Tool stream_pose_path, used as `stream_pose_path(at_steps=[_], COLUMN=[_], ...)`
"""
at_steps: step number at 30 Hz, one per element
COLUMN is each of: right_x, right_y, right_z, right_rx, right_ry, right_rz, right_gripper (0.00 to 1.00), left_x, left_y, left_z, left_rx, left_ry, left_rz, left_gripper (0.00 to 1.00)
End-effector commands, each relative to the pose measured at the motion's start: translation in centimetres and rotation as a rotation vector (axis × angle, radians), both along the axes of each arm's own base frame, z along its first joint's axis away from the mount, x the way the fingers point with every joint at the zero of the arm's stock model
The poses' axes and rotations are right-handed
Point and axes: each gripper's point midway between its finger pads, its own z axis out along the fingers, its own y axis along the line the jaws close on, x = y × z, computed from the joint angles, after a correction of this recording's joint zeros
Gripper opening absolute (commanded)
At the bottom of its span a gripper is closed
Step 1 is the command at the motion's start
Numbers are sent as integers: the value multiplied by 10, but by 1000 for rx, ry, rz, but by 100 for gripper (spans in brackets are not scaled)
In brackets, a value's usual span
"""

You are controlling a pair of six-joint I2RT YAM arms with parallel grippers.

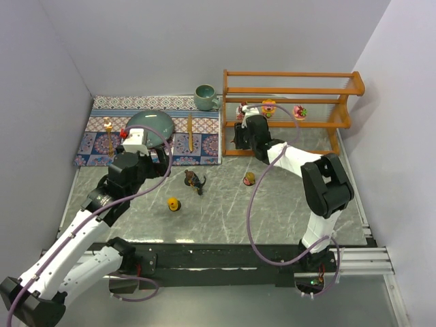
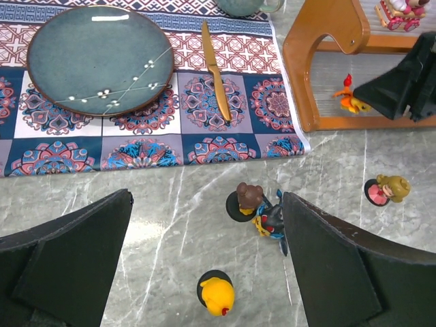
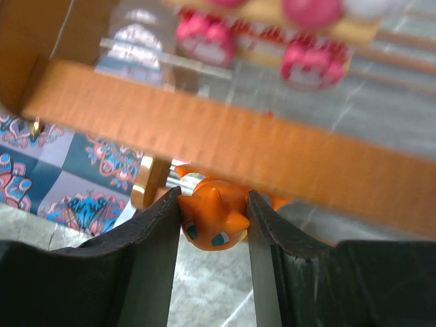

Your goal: Place and organize the plastic toys onto the shelf

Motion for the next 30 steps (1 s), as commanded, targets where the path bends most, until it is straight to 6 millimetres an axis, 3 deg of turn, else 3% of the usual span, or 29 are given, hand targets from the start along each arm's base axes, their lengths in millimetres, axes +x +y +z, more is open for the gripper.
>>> stream_pose_path(at_steps=[1, 18, 30], right_x=[24, 30, 27], right_y=[3, -6, -7], right_z=[26, 12, 5], right_rx=[47, 40, 33], right_ry=[-77, -57, -46], right_rz=[6, -3, -4], right_gripper=[0, 0, 14], left_x=[2, 1, 0], left_y=[-5, -9, -10], left_z=[16, 16, 15], left_rx=[-27, -35, -34], left_ry=[-47, -47, -48], left_rz=[-29, -59, -70], left_gripper=[97, 97, 97])
